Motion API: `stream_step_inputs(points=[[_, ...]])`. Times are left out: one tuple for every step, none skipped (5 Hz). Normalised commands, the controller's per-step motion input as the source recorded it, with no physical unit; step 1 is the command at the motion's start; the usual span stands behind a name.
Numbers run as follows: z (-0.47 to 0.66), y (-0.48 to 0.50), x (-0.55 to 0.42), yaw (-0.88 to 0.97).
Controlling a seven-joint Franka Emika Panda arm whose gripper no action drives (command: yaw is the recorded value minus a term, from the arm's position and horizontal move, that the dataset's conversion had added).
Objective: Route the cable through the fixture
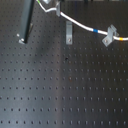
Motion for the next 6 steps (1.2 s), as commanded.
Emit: stream_step_inputs(points=[[0.18, 0.115, -0.111, 0.85], [0.23, 0.000, 0.002, 0.03], [0.28, 0.088, 0.094, 0.18], [0.11, 0.071, 0.078, 0.16], [0.03, -0.013, 0.048, 0.00], [0.21, -0.157, 0.399, 0.11]])
